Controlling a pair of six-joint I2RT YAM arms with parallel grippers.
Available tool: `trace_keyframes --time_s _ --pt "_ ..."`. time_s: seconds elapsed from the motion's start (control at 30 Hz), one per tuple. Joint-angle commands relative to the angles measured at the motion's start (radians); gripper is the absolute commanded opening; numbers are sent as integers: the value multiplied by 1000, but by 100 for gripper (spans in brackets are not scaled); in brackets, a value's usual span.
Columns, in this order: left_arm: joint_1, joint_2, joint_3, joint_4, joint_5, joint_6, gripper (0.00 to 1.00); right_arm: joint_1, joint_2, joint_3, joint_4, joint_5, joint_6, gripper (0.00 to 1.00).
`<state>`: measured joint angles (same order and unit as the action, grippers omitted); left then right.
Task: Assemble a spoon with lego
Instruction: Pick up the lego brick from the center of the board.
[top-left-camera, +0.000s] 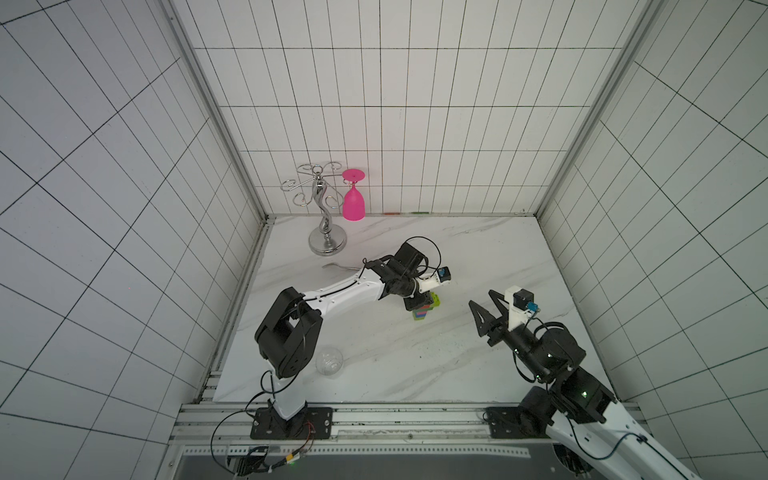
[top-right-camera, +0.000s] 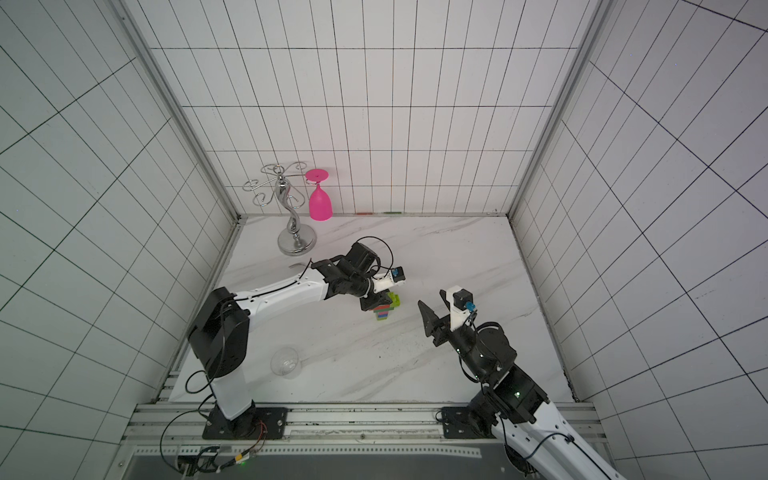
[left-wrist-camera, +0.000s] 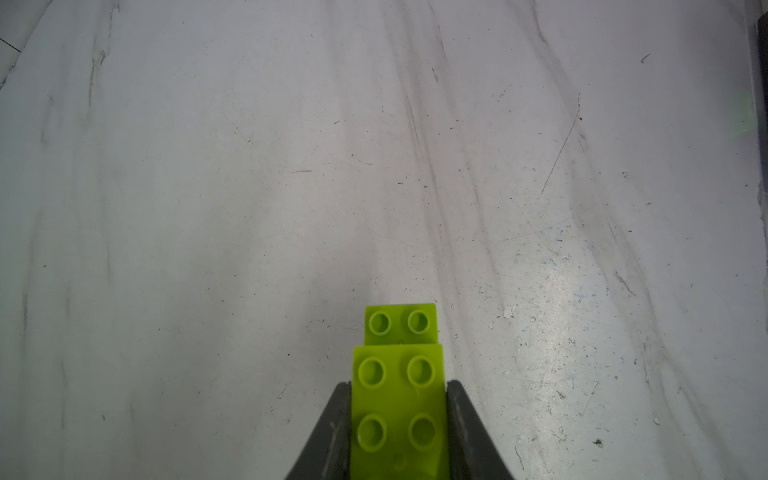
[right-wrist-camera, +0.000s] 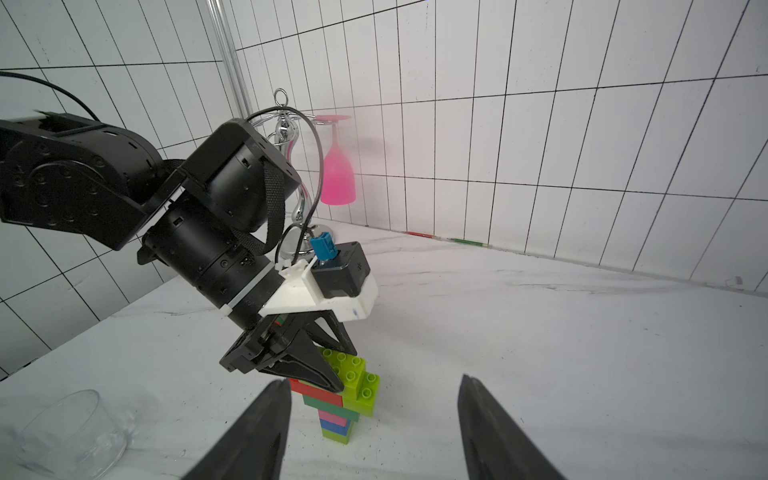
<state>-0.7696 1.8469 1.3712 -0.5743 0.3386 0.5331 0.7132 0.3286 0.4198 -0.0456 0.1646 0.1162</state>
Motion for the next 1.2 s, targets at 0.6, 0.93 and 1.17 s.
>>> trace_keyframes --time_s 0.6,0.93,1.17 --pt "-11 104 -252 -344 -141 -164 10 -7 -17 9 -10 -15 17 67" --pt "-11 113 -231 -352 -143 -197 10 -6 -29 14 -22 -17 20 67" --pt "-13 158 -210 -395 -141 -214 8 -7 -37 14 -25 -11 22 67"
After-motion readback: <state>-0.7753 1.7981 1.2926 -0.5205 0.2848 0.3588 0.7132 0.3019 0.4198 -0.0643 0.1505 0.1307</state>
